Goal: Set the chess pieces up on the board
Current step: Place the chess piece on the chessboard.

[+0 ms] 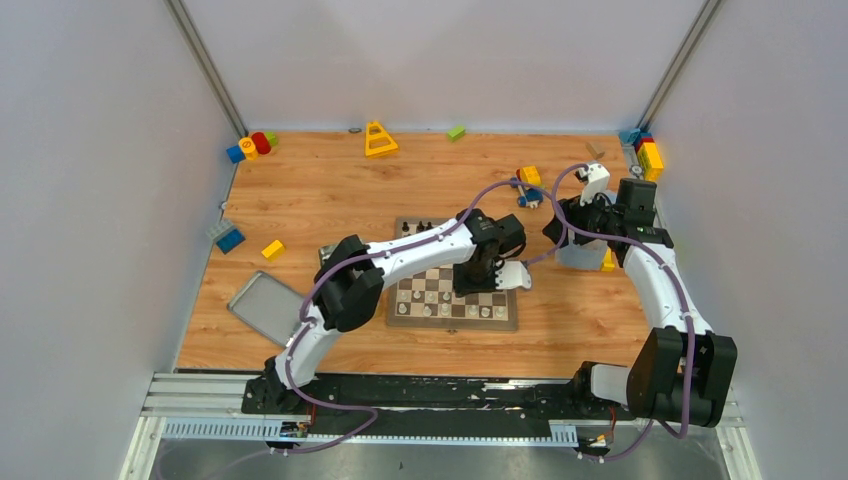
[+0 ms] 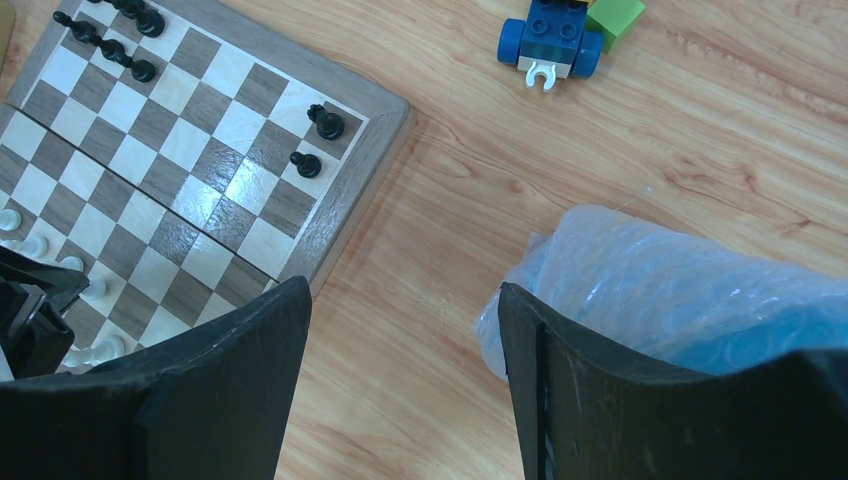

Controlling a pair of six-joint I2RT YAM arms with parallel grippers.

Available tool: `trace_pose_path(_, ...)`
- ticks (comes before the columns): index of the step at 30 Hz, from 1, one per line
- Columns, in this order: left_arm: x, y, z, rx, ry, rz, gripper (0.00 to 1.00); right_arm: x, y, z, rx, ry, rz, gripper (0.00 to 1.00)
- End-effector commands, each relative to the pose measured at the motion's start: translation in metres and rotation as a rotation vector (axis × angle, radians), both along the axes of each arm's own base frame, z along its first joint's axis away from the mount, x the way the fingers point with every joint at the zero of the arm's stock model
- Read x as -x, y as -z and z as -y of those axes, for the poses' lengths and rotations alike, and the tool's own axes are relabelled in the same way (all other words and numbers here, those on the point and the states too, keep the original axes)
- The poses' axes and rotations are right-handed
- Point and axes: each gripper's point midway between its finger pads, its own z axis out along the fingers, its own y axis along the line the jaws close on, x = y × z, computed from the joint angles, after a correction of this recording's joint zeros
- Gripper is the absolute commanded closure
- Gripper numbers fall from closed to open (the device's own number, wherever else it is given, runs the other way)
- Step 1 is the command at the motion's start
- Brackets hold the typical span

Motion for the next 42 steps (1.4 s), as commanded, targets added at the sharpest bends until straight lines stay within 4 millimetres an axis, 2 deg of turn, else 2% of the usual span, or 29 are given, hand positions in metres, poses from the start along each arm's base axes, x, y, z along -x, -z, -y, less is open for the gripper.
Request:
trace_pose_path(1,0.002,-0.007,0.011,0.026,0.004,0.0,0.87,-0.009,-0.021,0.001,0.01,-0.013,0.065,0.3)
trace_pose_path(13,0.002,-0.001,0.01,0.007,0.004,0.004,0.81,-0.008,-0.02,0.001,0.012,-0.015,0.063,0.3)
trace_pose_path(20,-0.004,-0.009,0.014,0.032,-0.012,0.038,0.62,-0.009,-0.019,0.001,0.013,-0.015,0.063,0.3)
trace_pose_path(22,-0.006,-0.015,0.015,0.047,-0.016,0.055,0.59,-0.008,-0.019,0.001,0.013,-0.015,0.062,0.3)
trace_pose_path(27,-0.006,-0.045,0.015,0.111,-0.019,0.094,0.55,-0.009,-0.018,0.001,0.014,-0.014,0.058,0.3)
trace_pose_path(28,-0.006,-0.055,0.013,0.133,-0.018,0.108,0.54,-0.009,-0.018,0.001,0.013,-0.014,0.058,0.3)
trace_pose_path(29,-0.003,-0.055,0.008,0.128,-0.014,0.106,0.52,-0.009,-0.018,0.001,0.014,-0.014,0.058,0.3)
trace_pose_path(30,-0.003,-0.07,0.007,0.168,-0.007,0.129,0.52,-0.009,-0.018,0.001,0.013,-0.014,0.057,0.3)
trace_pose_path(31,0.0,-0.068,-0.001,0.158,-0.002,0.132,0.5,-0.009,-0.019,0.001,0.014,-0.014,0.059,0.3)
trace_pose_path(32,-0.001,-0.085,-0.003,0.202,0.006,0.167,0.48,-0.009,-0.019,0.001,0.014,-0.014,0.059,0.3)
trace_pose_path(33,-0.001,-0.08,-0.014,0.174,0.004,0.182,0.46,-0.009,-0.019,0.001,0.015,-0.012,0.06,0.3)
trace_pose_path(34,-0.002,-0.096,-0.018,0.217,0.009,0.218,0.45,-0.009,-0.019,0.002,0.016,-0.011,0.06,0.3)
trace_pose_path(35,-0.003,-0.09,-0.032,0.184,0.002,0.237,0.43,-0.009,-0.019,0.002,0.018,-0.009,0.061,0.3)
trace_pose_path(36,-0.005,-0.105,-0.038,0.22,-0.007,0.271,0.41,-0.009,-0.02,0.003,0.021,-0.006,0.063,0.3)
trace_pose_path(37,-0.007,-0.098,-0.054,0.193,-0.03,0.273,0.4,-0.009,-0.021,0.003,0.024,-0.004,0.067,0.3)
trace_pose_path(38,-0.008,-0.111,-0.063,0.224,-0.049,0.296,0.38,-0.009,-0.022,0.003,0.025,-0.004,0.07,0.3)
trace_pose_path(39,-0.012,-0.115,-0.081,0.227,-0.09,0.304,0.37,-0.009,-0.023,0.003,0.026,-0.004,0.072,0.3)
trace_pose_path(40,-0.014,-0.117,-0.09,0.228,-0.114,0.308,0.36,-0.009,-0.022,0.004,0.027,-0.003,0.071,0.3)
trace_pose_path(42,-0.029,-0.121,-0.128,0.226,-0.219,0.323,0.35,-0.009,-0.021,0.004,0.025,-0.003,0.066,0.3)
